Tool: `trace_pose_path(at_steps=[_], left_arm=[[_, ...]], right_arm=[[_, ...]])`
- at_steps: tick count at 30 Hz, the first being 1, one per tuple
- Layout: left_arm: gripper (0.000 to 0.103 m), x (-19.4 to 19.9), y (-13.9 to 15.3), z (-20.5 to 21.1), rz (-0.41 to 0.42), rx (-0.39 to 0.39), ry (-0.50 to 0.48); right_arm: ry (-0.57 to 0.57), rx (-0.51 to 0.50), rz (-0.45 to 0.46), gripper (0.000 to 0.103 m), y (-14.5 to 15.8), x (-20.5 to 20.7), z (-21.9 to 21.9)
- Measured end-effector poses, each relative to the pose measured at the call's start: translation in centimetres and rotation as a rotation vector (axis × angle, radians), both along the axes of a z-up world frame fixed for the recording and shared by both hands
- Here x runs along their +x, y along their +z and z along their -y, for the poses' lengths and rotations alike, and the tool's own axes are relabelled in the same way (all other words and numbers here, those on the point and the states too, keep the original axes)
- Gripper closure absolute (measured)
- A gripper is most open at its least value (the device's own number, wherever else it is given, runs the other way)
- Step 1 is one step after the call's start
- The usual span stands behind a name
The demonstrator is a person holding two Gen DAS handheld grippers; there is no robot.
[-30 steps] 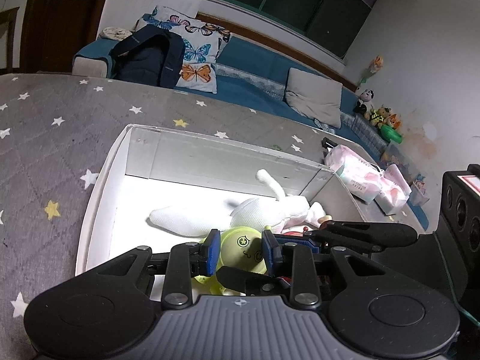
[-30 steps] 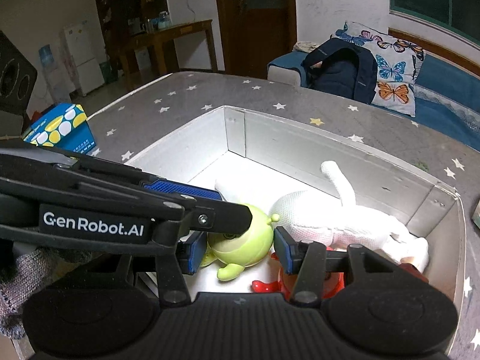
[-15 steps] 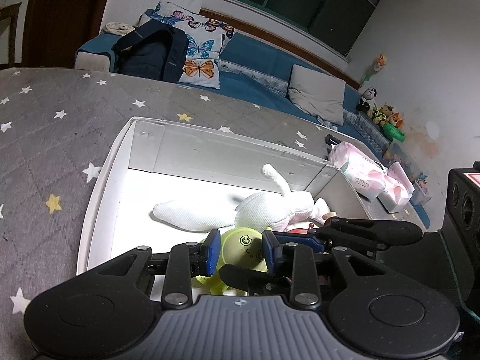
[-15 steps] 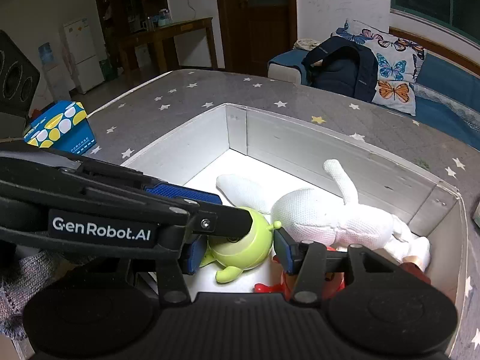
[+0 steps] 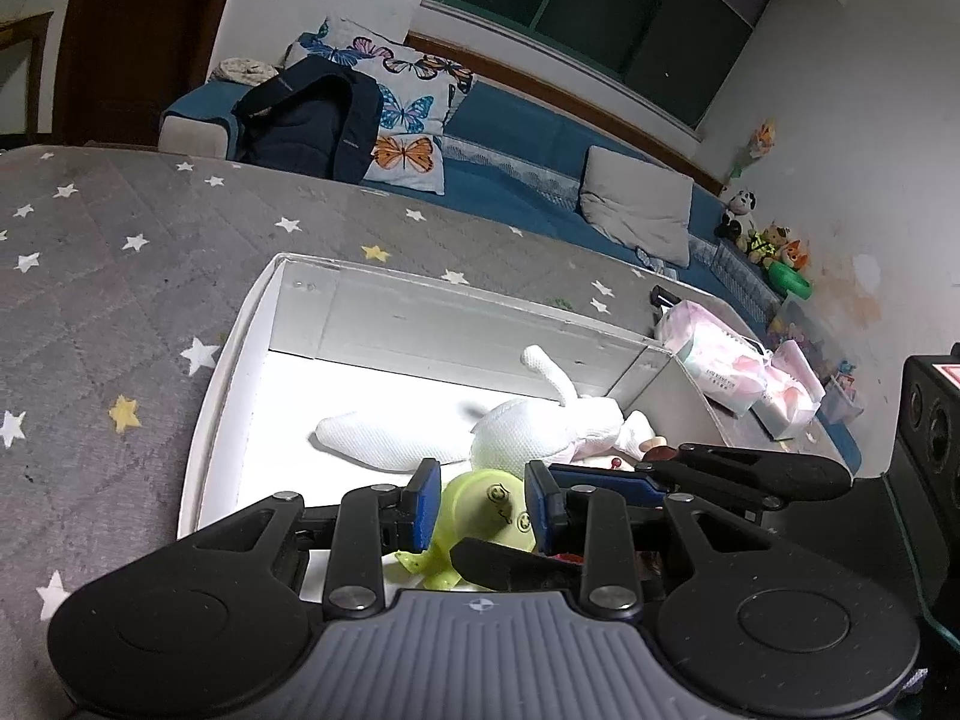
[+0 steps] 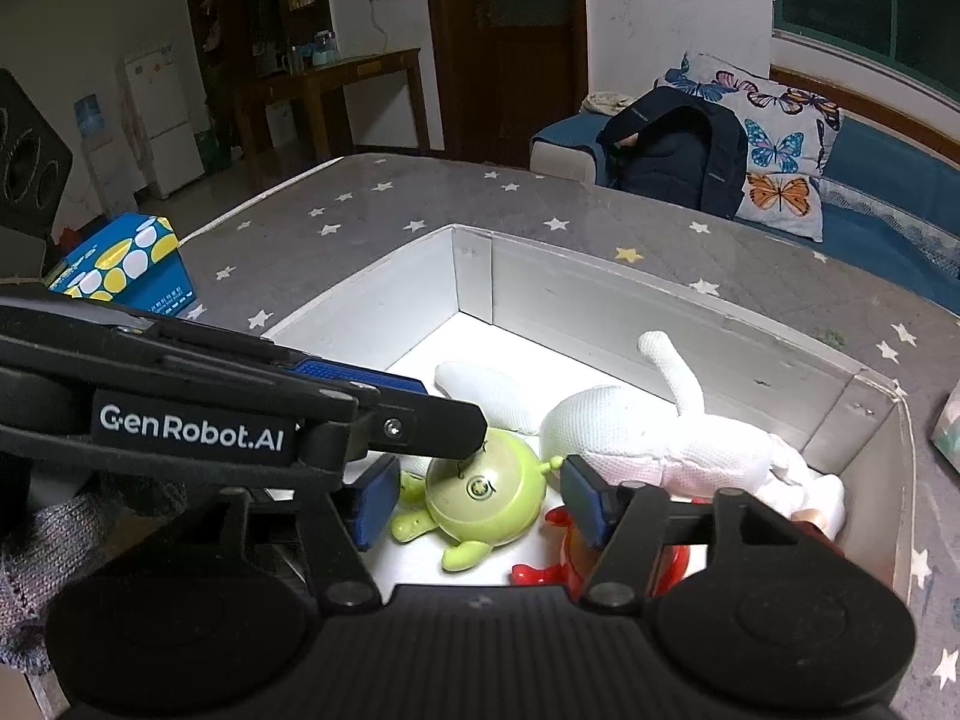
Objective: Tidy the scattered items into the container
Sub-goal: 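Lower the green alien into the box and open the right gripper, then move both grippers out of the box to the beige peanut toy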
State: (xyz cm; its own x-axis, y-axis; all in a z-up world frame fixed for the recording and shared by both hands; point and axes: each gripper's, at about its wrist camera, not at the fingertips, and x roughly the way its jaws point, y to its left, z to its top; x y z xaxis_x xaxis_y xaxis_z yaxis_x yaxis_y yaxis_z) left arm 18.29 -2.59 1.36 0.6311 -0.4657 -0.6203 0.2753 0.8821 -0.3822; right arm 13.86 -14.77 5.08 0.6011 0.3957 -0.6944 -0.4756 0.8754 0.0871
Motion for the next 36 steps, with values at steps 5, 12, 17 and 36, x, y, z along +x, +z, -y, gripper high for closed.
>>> trace_pose_path(at_steps=[5,12,17,36], left_arm=[[0.070,-0.5,0.5,-0.2,0.009,-0.004,0.005],[0.070,-2.0,1.9,-1.0,0.044,-0.021,0.019],[0.070,-4.1,3.3,-2.0,0.080,-0.034,0.038],[0.070,-12.3,3.2,-9.8,0.094,-0.046,0.173]], right_arm=[[-0.007,-0.001,0.012,0.038,0.4,-0.4,0.0],[-0.023,0.010,0.063,0.038,1.8,-1.7,0.0],[-0.029,0.038,0.115,0.038,3.2,-3.6,0.3],[0.102,0.100,0.208,0.022,4.0,-11.9,-3.2]])
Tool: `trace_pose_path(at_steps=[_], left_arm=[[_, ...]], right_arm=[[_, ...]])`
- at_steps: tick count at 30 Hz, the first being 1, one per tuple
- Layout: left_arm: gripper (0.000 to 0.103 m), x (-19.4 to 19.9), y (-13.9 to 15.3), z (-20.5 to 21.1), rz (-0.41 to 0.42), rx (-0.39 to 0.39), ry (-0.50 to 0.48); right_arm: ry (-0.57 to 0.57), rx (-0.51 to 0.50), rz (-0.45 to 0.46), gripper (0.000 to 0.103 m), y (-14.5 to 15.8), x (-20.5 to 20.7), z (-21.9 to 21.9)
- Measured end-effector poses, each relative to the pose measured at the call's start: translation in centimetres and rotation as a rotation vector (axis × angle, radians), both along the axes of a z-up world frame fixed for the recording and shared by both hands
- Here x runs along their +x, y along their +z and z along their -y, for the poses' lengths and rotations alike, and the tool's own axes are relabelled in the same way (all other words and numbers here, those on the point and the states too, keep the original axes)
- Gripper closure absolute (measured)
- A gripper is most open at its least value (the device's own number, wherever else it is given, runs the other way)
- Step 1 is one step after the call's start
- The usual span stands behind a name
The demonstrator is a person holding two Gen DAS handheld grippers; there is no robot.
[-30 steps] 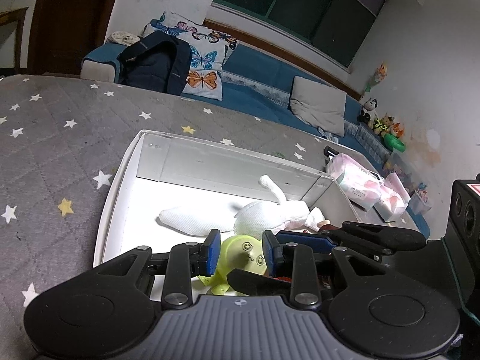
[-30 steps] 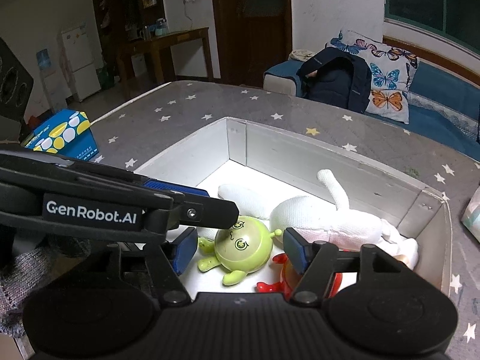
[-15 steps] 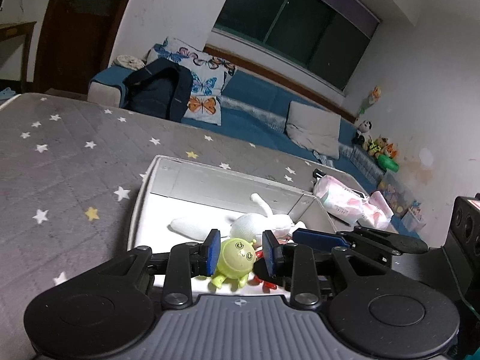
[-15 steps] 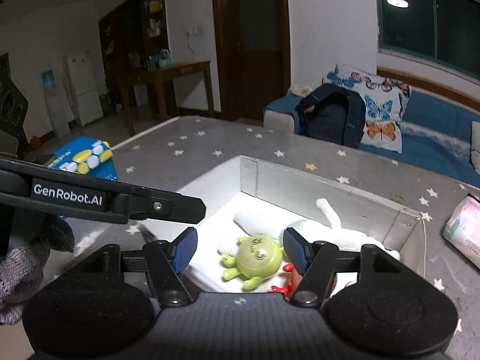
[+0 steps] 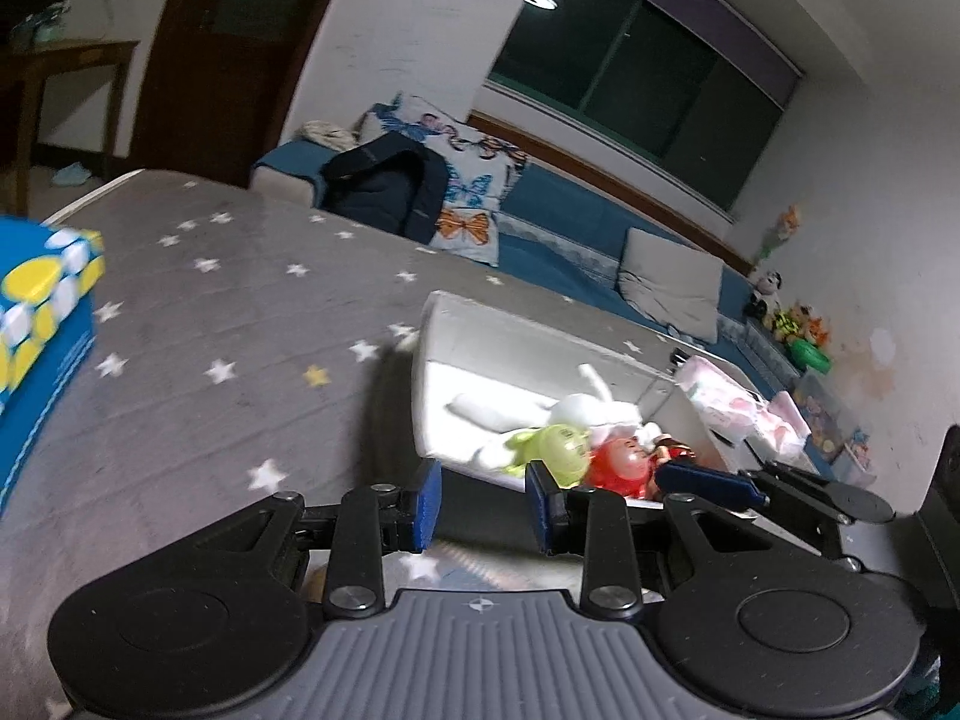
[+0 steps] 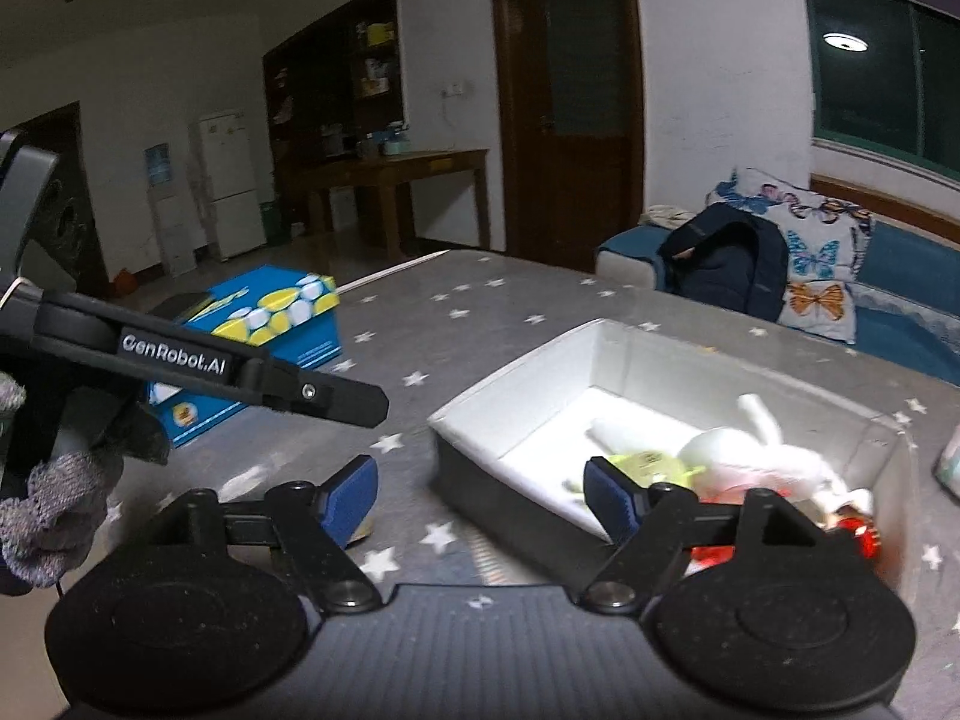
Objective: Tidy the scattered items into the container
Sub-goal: 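Move both grippers out of the box to the beige peanut toy, then close the right gripper on the beige peanut toy while the left gripper pinches it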
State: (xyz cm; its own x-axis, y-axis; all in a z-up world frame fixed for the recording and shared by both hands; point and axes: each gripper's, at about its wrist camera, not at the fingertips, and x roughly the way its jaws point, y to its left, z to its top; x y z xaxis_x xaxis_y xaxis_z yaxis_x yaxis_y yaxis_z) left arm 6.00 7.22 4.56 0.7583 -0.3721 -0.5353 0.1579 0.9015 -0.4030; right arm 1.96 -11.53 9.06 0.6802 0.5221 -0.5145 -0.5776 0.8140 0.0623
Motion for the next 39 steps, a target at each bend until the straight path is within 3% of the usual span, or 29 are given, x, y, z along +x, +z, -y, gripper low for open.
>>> trace_pose_path(at_steps=[12,31,39], left_arm=[[0.070,-0.8,-2.7,-3.5,-0.089,-0.063,0.029],[0.069,-0.6,-5.0,-4.5,-0.177,-0.089,0.031],[0.070,-0.3,-5.5,-4.7,-0.215,-0.095,0.033]], right_arm=[[0.114,-0.067,-0.058,0.020,-4.0,-1.1,-5.5],[0.209,-0.089,-0.146,0.022,-7.2,0.3,-8.9],[0.223,-0.094,-0.163,0.039,-7.7,0.7,-9.5]])
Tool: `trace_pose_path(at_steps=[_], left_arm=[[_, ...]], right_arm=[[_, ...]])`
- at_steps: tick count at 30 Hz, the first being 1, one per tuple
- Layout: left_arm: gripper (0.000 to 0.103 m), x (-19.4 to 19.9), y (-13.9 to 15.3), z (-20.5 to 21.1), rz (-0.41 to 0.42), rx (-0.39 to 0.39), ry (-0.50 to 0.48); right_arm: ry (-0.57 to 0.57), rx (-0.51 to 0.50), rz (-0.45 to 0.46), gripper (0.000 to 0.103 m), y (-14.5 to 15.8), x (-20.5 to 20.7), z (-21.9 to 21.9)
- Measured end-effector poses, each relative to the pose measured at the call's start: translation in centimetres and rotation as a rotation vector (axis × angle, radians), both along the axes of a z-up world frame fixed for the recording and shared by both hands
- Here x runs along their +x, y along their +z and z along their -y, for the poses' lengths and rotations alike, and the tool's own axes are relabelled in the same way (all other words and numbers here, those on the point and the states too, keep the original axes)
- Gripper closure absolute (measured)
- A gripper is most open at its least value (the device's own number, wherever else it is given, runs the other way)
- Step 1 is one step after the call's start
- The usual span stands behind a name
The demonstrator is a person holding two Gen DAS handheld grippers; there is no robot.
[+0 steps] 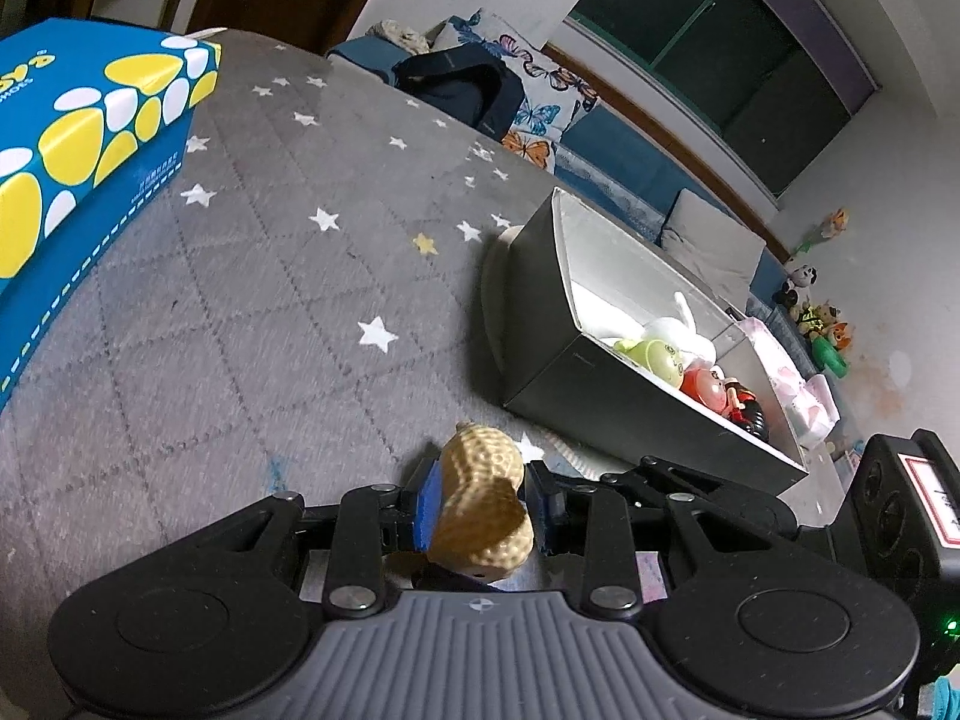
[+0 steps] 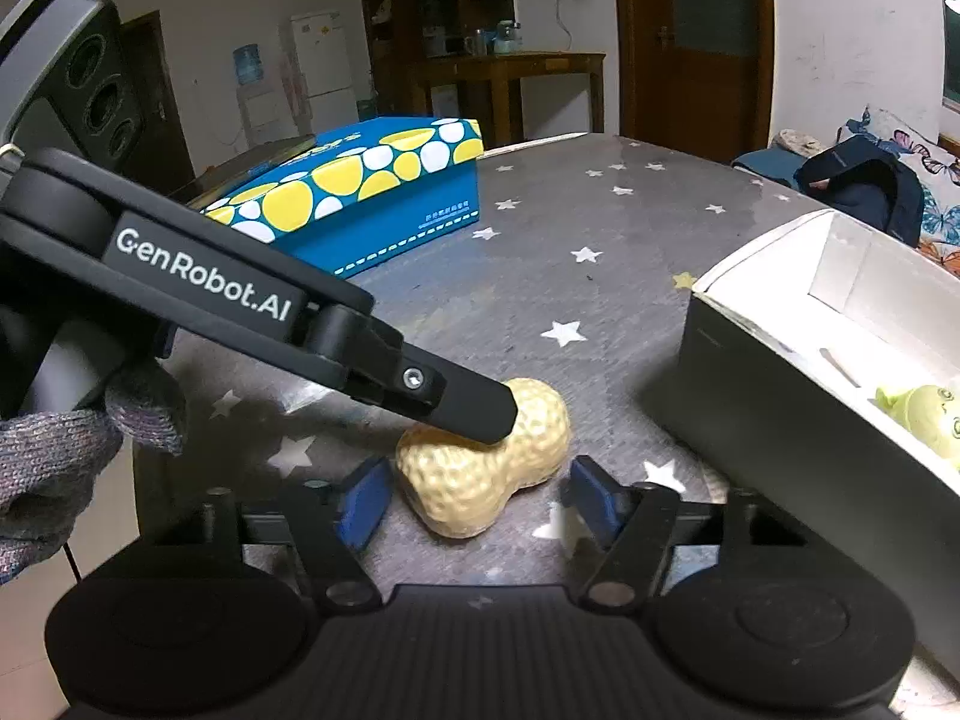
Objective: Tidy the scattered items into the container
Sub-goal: 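Close the right gripper on the beige peanut toy while the left gripper pinches it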
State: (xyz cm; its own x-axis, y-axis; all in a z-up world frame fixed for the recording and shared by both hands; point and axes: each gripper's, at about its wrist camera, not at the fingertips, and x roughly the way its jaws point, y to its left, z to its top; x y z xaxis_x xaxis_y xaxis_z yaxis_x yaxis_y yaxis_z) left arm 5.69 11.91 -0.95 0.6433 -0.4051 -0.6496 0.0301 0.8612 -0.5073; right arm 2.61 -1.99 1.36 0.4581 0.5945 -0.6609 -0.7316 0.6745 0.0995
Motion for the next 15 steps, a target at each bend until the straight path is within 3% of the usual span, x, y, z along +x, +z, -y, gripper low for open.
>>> trace_pose_path(at_steps=[3,15], left_arm=[[0.070,0.1,-0.2,0.0,-0.009,-0.003,0.001],[0.072,-0.3,0.4,0.9,0.009,-0.011,-0.031]], right_arm=[[0.000,-0.004,0.005,0.043,0.0,-0.1,-0.1],[-0.027,0.006,0.028,0.044,0.7,-1.0,0.9]])
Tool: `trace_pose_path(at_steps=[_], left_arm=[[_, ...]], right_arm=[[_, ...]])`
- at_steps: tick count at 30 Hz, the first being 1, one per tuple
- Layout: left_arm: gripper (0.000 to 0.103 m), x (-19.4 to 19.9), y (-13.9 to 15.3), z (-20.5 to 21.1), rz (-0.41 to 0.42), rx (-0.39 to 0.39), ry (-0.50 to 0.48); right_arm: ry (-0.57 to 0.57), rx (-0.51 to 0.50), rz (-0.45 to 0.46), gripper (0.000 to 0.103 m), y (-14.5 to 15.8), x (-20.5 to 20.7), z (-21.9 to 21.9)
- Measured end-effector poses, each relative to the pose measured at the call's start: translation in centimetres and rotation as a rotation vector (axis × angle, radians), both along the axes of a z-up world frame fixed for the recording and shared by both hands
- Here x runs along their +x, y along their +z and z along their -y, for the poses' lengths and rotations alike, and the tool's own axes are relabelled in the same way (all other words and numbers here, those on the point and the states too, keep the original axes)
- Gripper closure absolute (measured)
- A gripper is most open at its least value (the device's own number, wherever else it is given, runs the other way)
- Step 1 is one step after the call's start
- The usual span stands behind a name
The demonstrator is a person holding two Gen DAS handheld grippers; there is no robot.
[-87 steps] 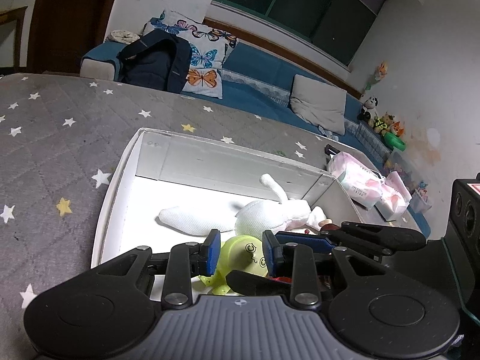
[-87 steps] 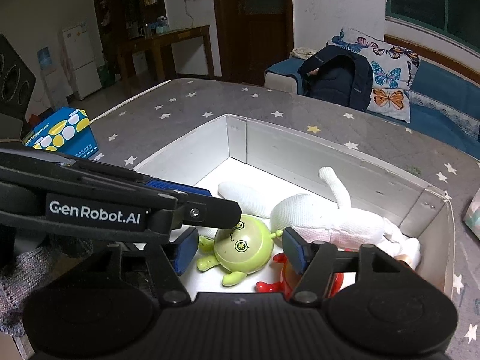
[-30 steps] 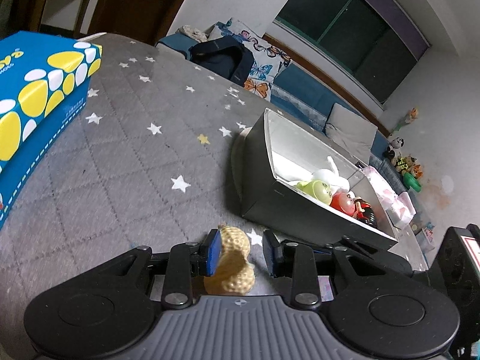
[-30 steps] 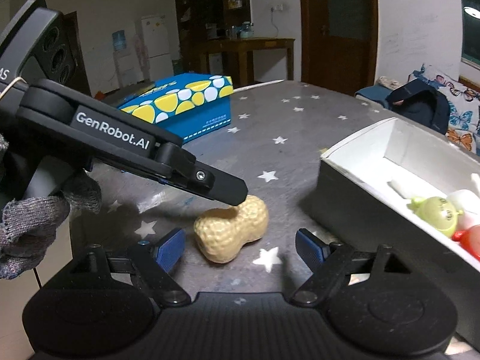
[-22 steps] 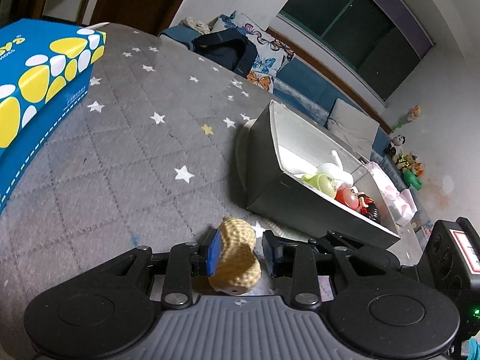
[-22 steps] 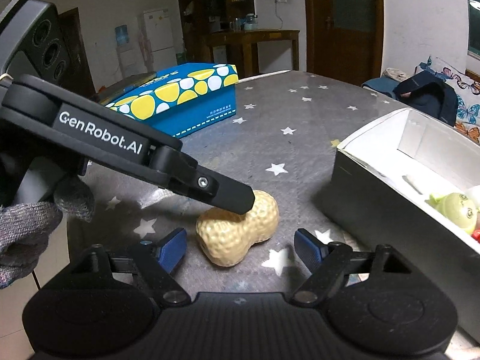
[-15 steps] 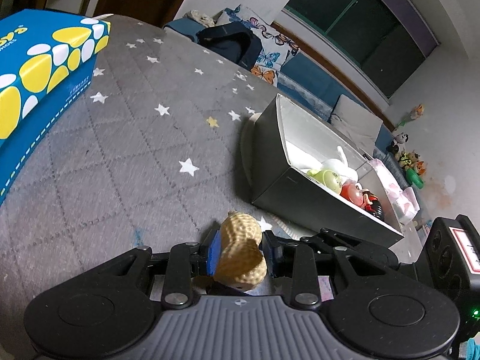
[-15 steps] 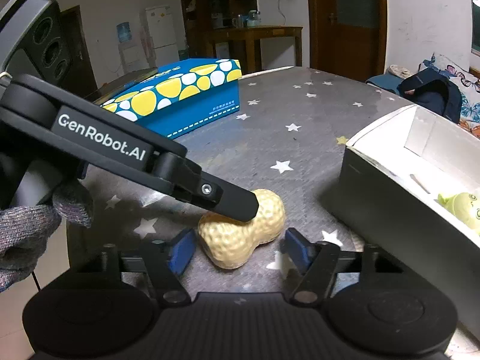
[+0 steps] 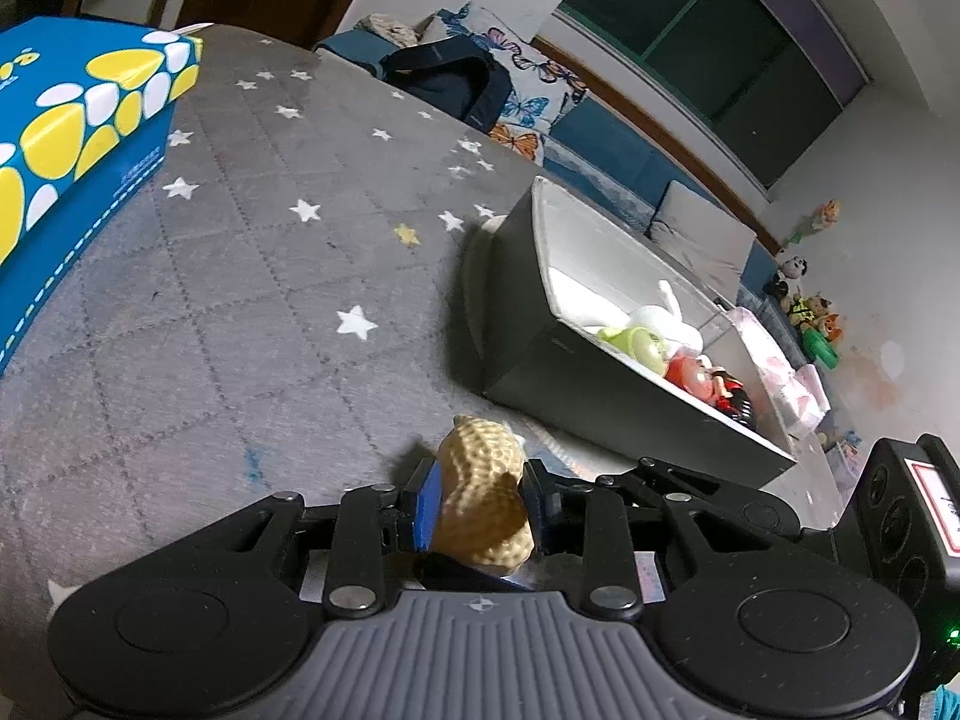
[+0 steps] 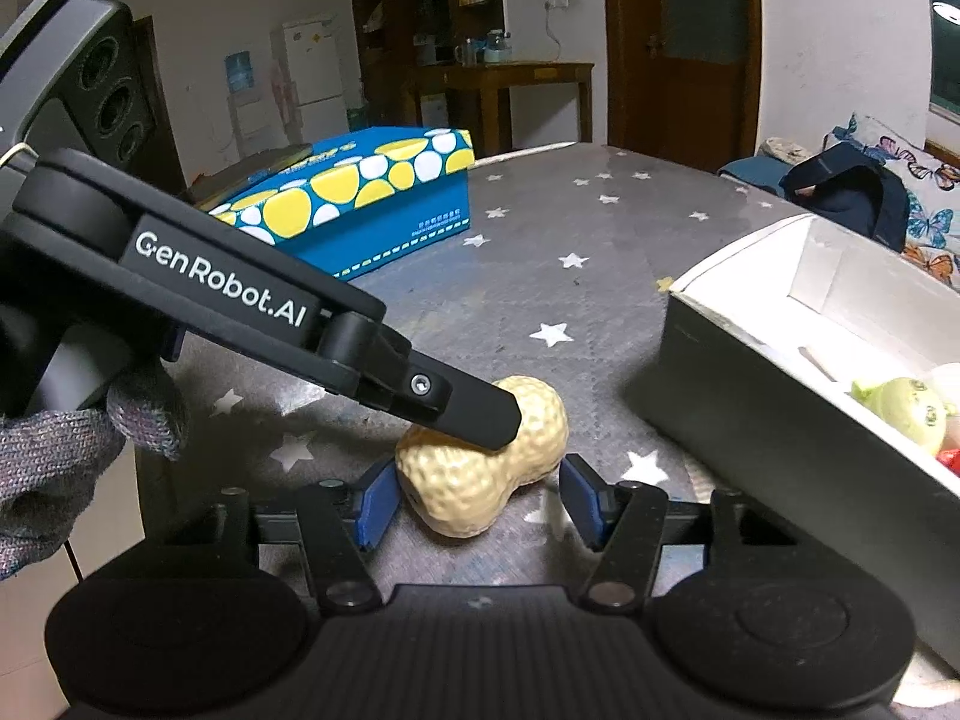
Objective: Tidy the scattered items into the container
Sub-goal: 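Close the right gripper on the beige peanut toy while the left gripper pinches it, then lift the peanut toy and carry it over the box with both grippers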
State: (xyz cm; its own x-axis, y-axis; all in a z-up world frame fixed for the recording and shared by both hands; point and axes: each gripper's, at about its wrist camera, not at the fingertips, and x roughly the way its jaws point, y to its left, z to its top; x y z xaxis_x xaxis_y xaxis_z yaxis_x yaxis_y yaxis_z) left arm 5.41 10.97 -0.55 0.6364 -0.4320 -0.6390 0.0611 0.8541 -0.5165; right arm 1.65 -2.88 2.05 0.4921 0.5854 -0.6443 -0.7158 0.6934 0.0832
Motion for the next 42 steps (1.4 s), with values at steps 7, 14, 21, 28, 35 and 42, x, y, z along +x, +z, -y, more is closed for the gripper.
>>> trace_pose_path(at_steps=[7,14,21,28,35,42], left_arm=[[0.072,-0.4,1.9,1.5,0.056,-0.012,-0.037],[0.072,0.6,4.5,3.9,0.131,-0.022,-0.077],[0.072,3.9,6.2,7.6,0.172,-0.023,-0.127],[0.071,8.6,6.4,12.1,0.178,-0.035,-0.196],[0.072,13.1,5.4,15.4,0.155,-0.056,-0.242],[0.071,15.9,4.4,16.3,0.126,-0.059,-0.242]], right_arm=[[-0.027,0.029,0.053,0.044,2.1,-1.1,2.0],[-0.091,0.053,0.129,0.044,4.6,-1.1,4.5],[-0.185,0.072,0.170,0.044,6.3,0.7,7.4],[-0.290,0.071,0.174,0.044,6.9,3.3,11.5],[-0.377,0.072,0.137,0.044,6.3,6.7,15.0],[-0.395,0.052,0.096,0.044,5.7,10.0,15.9]])
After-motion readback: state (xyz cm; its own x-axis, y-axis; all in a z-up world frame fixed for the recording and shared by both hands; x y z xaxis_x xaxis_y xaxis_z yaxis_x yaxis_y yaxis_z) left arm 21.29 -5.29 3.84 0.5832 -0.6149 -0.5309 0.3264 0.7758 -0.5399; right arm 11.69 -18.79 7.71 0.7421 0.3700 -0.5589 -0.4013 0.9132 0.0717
